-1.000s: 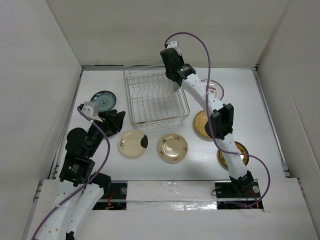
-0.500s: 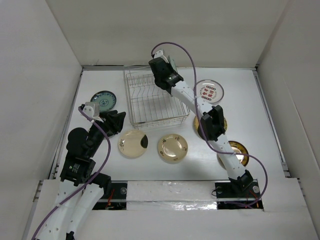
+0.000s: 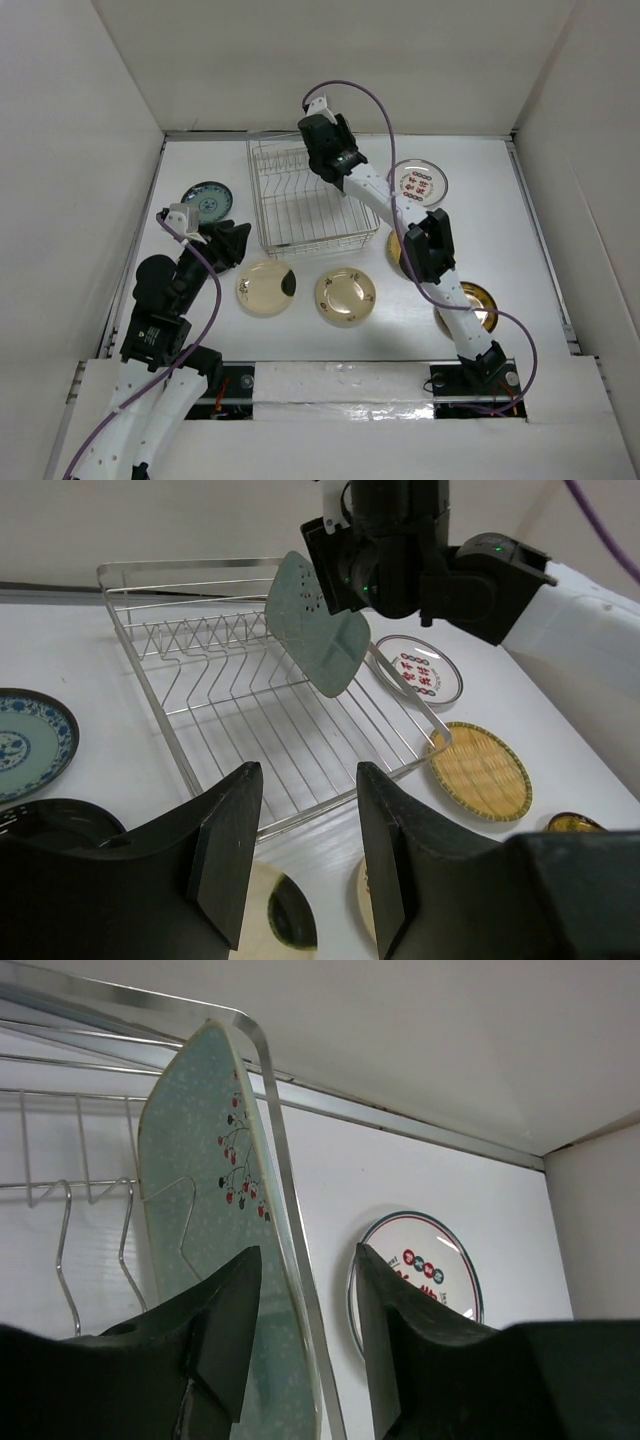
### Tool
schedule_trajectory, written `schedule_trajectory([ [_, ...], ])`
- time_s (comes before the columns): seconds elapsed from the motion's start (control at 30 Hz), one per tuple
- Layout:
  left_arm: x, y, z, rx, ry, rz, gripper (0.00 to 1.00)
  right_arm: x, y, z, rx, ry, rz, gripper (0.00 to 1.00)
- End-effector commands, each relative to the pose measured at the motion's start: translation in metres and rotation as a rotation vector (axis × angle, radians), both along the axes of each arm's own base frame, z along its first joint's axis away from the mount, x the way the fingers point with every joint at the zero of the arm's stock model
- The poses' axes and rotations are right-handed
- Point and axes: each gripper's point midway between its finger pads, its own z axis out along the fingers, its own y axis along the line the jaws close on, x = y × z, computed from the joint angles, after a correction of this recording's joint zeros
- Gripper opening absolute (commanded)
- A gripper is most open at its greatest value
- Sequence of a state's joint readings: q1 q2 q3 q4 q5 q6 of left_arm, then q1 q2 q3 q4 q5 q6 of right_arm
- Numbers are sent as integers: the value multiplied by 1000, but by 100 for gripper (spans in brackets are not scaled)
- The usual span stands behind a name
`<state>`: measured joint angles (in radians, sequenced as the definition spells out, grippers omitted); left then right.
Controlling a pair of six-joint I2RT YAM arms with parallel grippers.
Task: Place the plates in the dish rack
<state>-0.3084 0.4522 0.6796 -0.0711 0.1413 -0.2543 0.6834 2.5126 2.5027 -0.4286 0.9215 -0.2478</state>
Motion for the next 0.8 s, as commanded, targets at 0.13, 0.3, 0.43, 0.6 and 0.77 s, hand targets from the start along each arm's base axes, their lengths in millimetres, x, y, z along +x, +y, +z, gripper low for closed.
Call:
schedule_trajectory([
  [0.13, 6, 3, 6, 2, -31, 18, 40, -37, -6, 146, 461, -219, 138, 60],
  [0.3, 5, 4, 6, 1, -32, 19, 34, -66, -58, 152, 802, -244, 223, 6],
  [0.43, 5, 4, 9, -2, -41, 24, 10, -74, -163, 102, 977, -285, 107, 0],
  [0.6, 4, 13, 13, -12, -57, 73, 0, -88, -242, -10, 1106, -116, -101, 32],
  [0.77, 4, 15, 14, -11, -60, 81, 17, -86, -278, -64, 1171, -87, -218, 67],
])
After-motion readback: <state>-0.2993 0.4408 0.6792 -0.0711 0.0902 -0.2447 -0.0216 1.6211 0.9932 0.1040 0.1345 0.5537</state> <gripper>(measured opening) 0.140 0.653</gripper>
